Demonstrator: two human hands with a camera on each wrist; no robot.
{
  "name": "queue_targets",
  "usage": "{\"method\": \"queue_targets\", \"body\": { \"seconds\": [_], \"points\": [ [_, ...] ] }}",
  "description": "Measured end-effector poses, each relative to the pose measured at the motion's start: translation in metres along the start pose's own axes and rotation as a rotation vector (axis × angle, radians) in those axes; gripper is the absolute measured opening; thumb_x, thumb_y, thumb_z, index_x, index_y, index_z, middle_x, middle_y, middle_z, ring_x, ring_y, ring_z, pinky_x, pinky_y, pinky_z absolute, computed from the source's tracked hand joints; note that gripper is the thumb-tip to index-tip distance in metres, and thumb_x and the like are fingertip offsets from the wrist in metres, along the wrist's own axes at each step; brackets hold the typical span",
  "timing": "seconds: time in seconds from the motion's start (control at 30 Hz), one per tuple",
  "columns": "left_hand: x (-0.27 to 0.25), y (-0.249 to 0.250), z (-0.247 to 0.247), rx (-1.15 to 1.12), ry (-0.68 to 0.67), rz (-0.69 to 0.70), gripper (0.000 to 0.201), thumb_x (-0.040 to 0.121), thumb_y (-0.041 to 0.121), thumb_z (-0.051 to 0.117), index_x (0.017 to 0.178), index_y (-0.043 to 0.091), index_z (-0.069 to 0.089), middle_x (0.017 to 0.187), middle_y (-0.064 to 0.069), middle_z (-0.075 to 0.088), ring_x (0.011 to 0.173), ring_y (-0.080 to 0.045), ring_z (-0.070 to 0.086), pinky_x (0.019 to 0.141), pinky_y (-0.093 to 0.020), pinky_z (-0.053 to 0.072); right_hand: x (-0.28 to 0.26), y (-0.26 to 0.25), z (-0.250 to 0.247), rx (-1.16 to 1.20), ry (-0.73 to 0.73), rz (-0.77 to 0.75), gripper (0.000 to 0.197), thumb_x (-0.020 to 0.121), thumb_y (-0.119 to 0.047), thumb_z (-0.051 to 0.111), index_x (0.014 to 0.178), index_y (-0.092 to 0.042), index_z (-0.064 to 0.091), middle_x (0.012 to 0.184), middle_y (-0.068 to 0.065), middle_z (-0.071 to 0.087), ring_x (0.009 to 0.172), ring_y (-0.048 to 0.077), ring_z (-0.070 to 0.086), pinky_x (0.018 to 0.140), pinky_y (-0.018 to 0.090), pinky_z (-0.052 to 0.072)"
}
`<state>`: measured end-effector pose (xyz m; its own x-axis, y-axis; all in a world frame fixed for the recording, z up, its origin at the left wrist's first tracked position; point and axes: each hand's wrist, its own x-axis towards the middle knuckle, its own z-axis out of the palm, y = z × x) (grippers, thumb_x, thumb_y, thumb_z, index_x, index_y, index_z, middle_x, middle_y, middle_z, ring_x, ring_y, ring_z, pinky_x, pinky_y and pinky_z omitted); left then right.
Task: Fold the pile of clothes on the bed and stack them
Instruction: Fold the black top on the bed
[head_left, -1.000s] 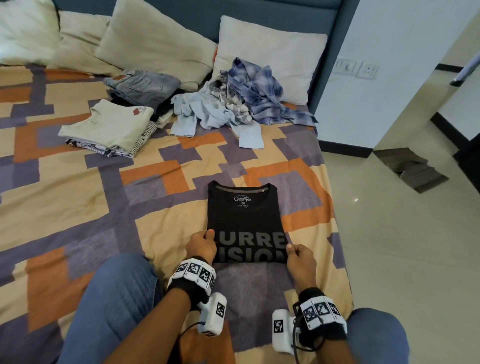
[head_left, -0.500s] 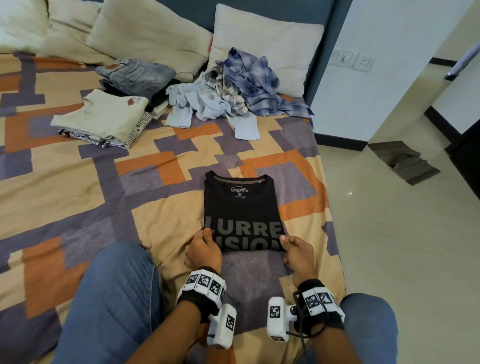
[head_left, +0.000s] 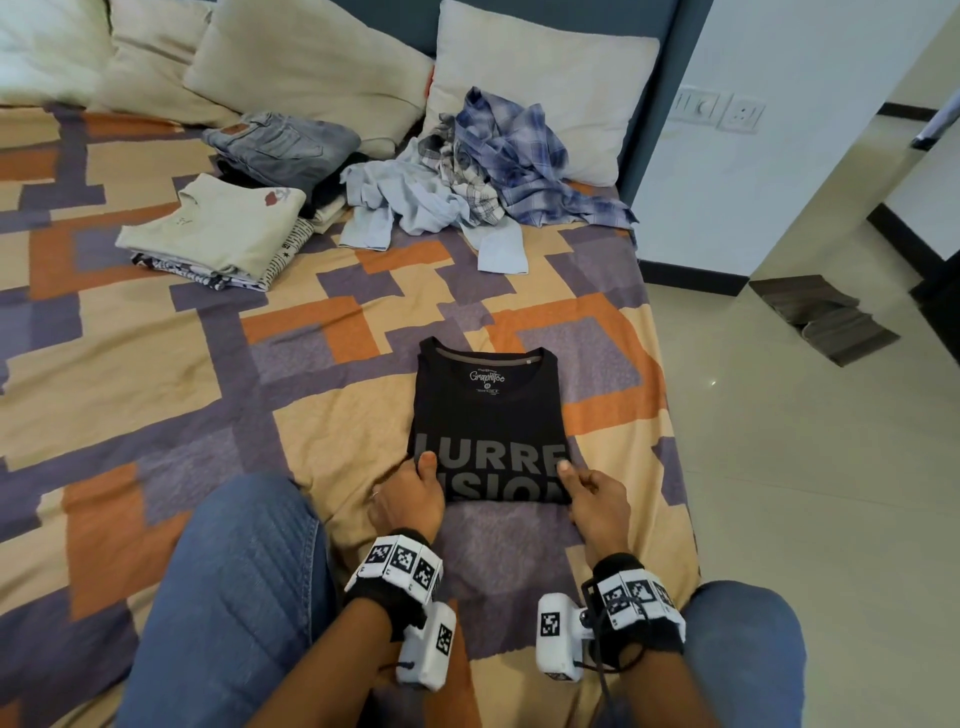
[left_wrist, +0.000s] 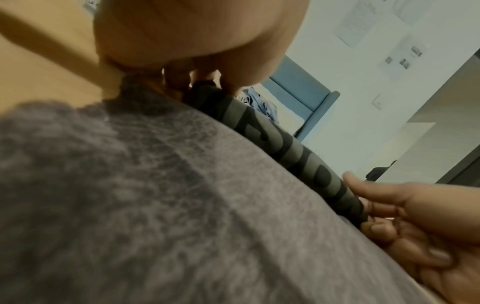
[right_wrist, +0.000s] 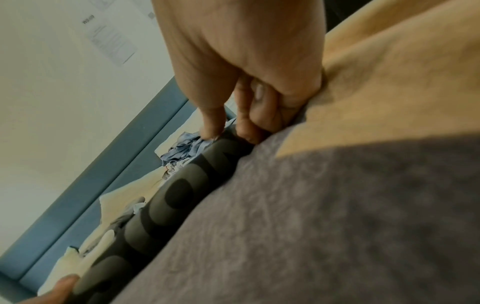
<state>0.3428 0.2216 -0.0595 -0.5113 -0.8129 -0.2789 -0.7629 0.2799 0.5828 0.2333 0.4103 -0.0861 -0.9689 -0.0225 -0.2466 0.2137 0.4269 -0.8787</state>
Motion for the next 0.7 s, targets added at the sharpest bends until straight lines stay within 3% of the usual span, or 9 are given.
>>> {"method": "queue_targets", "body": {
  "seconds": [0.1, 0.2, 0.27, 0.37, 0.43, 0.57, 0.63, 0.7],
  "points": [
    [0.002, -0.001, -0.002, -0.082, 0.003, -0.061, 0.046, 0.101, 0.038, 0.036, 0.113, 0.007, 0.068, 0.115, -0.022, 0.065, 0.107, -0.04, 0.057, 0.092, -0.039, 0.042, 0.003, 0.003, -0.005, 0.037, -0.052, 0.013, 0.015, 0.089, -0.029, 0.071, 0.077, -0.019, 0.072, 0.07, 0.001, 0.068, 0.071, 0.022, 0.061, 0.067, 0.036, 0.049],
    [0.008, -0.001, -0.006, -0.179, -0.011, -0.15, 0.037, 0.097, 0.031, 0.043, 0.108, 0.007, 0.069, 0.11, -0.022, 0.066, 0.101, -0.039, 0.059, 0.086, -0.037, 0.045, 0.007, -0.008, -0.007, -0.015, -0.015, 0.042, 0.021, 0.092, -0.026, 0.066, 0.075, -0.014, 0.07, 0.062, 0.004, 0.064, 0.063, 0.023, 0.059, 0.061, 0.034, 0.047],
    [0.016, 0.004, -0.011, -0.222, 0.011, -0.161, 0.03, 0.096, 0.028, 0.046, 0.105, 0.009, 0.068, 0.105, -0.018, 0.067, 0.095, -0.035, 0.059, 0.082, -0.036, 0.046, 0.013, -0.024, -0.009, -0.053, 0.026, -0.002, 0.026, 0.095, -0.027, 0.06, 0.076, -0.012, 0.069, 0.069, 0.007, 0.067, 0.068, 0.025, 0.063, 0.067, 0.037, 0.053],
    [0.037, 0.019, -0.021, -0.205, 0.096, -0.04, 0.026, 0.095, 0.031, 0.052, 0.102, 0.01, 0.066, 0.104, -0.015, 0.067, 0.09, -0.03, 0.057, 0.078, -0.036, 0.045, 0.033, -0.056, -0.01, -0.118, -0.006, -0.107, 0.03, 0.098, -0.025, 0.055, 0.076, -0.009, 0.067, 0.073, 0.008, 0.068, 0.073, 0.023, 0.062, 0.063, 0.03, 0.046],
    [0.064, 0.033, -0.024, -0.074, 0.089, 0.056, 0.037, 0.094, 0.042, 0.052, 0.111, 0.011, 0.064, 0.114, -0.016, 0.062, 0.103, -0.036, 0.057, 0.087, -0.041, 0.045, 0.057, -0.076, -0.004, -0.124, -0.073, -0.166, 0.028, 0.098, -0.024, 0.056, 0.078, -0.007, 0.067, 0.075, 0.008, 0.069, 0.071, 0.02, 0.062, 0.062, 0.026, 0.044],
    [0.121, 0.062, -0.018, -0.01, -0.077, 0.117, 0.051, 0.096, 0.049, 0.049, 0.122, 0.006, 0.055, 0.124, -0.019, 0.058, 0.115, -0.039, 0.053, 0.095, -0.043, 0.043, 0.123, -0.094, 0.017, -0.23, -0.207, -0.14, 0.025, 0.095, -0.035, 0.06, 0.084, -0.013, 0.066, 0.083, 0.005, 0.071, 0.081, 0.024, 0.066, 0.077, 0.041, 0.053],
    [0.142, 0.072, -0.014, -0.004, -0.124, 0.11, 0.048, 0.097, 0.046, 0.049, 0.12, 0.004, 0.056, 0.12, -0.018, 0.061, 0.114, -0.038, 0.055, 0.091, -0.041, 0.043, 0.151, -0.097, 0.028, -0.283, -0.269, -0.11, 0.027, 0.093, -0.035, 0.063, 0.081, -0.011, 0.064, 0.076, 0.009, 0.068, 0.076, 0.027, 0.065, 0.069, 0.04, 0.05],
    [0.163, 0.077, -0.012, -0.037, -0.129, 0.129, 0.039, 0.096, 0.04, 0.054, 0.108, 0.003, 0.062, 0.108, -0.018, 0.065, 0.106, -0.037, 0.059, 0.085, -0.039, 0.045, 0.171, -0.099, 0.04, -0.287, -0.316, -0.045, 0.029, 0.091, -0.036, 0.066, 0.075, -0.013, 0.059, 0.067, 0.006, 0.061, 0.068, 0.026, 0.06, 0.059, 0.033, 0.044]
  ]
}}
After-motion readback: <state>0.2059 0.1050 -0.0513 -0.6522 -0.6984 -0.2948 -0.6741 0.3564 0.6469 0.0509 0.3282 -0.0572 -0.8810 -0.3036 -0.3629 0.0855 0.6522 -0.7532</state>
